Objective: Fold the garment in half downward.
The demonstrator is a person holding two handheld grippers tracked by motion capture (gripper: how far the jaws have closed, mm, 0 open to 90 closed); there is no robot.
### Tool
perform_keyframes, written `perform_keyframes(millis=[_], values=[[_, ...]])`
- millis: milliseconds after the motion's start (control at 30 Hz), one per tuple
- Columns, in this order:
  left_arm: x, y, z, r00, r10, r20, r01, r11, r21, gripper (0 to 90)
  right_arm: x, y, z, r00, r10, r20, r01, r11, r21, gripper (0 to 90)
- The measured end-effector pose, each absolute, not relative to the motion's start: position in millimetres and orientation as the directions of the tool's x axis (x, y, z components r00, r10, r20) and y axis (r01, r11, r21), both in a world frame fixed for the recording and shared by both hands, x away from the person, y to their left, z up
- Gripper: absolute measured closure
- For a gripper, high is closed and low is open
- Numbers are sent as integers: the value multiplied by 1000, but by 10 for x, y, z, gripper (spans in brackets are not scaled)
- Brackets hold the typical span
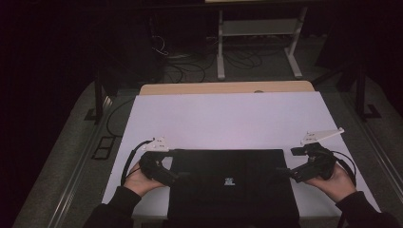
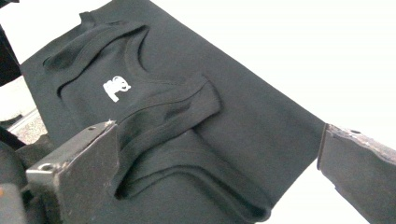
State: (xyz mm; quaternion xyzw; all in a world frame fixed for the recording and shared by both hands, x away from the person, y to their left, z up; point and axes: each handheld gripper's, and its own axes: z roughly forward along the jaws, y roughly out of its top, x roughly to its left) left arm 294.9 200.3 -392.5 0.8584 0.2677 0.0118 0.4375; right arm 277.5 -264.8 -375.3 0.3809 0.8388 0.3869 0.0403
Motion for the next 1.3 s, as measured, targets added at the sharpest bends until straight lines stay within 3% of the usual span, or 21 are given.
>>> perform_keyframes(millis=[1300], values=[[3376, 2204, -4028, 801, 532, -275, 521, -392, 758, 0, 3200, -2853, -3891, -667, 709, 229, 634, 379, 674, 0]])
